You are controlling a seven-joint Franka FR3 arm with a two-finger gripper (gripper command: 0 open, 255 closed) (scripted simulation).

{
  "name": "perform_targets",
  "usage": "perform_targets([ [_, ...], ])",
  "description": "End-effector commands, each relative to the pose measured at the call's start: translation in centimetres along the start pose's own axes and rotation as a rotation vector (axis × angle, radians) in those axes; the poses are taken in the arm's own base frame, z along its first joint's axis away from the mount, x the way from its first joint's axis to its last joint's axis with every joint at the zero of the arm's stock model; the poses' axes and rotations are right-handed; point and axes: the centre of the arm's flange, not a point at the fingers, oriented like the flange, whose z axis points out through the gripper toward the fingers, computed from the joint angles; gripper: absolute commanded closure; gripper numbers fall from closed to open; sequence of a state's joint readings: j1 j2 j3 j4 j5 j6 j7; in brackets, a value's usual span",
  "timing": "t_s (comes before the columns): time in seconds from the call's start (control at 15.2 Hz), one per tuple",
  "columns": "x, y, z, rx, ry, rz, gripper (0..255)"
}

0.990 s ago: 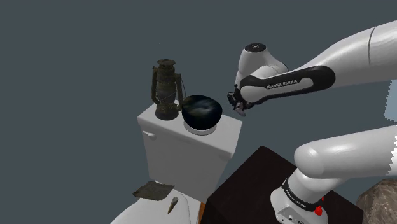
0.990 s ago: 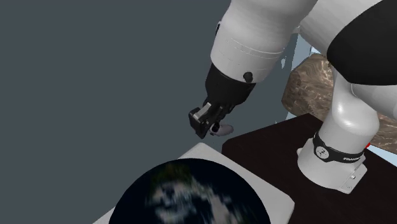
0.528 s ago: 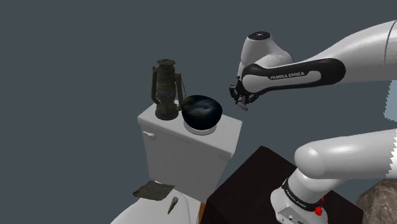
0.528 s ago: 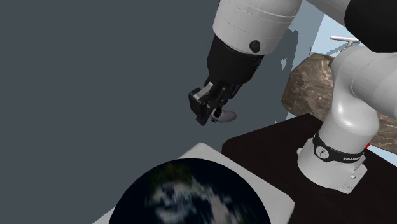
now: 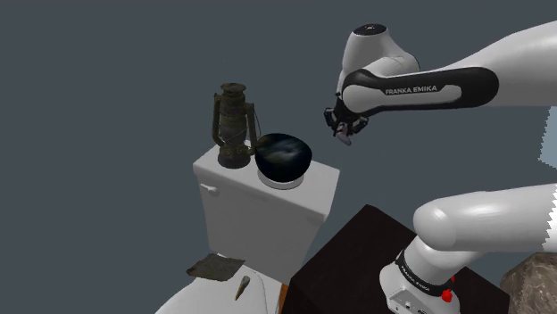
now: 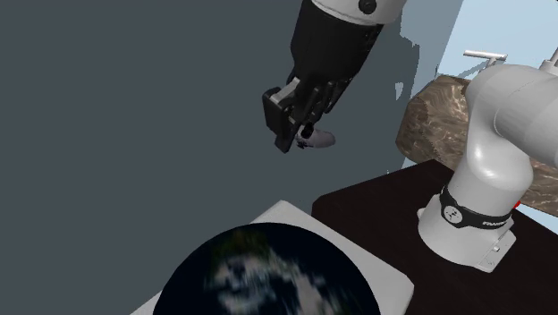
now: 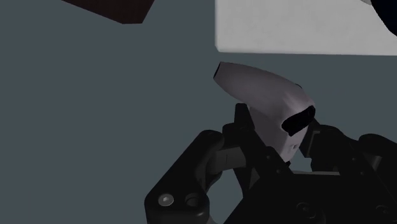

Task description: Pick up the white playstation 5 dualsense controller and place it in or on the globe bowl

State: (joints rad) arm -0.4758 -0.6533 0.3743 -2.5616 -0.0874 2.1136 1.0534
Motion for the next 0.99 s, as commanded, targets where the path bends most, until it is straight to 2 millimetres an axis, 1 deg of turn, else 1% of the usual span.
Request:
perform_targets([
  [0.0,0.3,0.0,-1.1,0.000,0.000,0.000,255],
  [0.2,0.9,0.0,-2.6,0.000,0.000,0.000,255],
  [0.26,0.9,0.0,-2.8,0.000,0.000,0.000,255],
  [0.92,-5.7,-11.1,-5.1,0.000,0.000,0.000,255],
])
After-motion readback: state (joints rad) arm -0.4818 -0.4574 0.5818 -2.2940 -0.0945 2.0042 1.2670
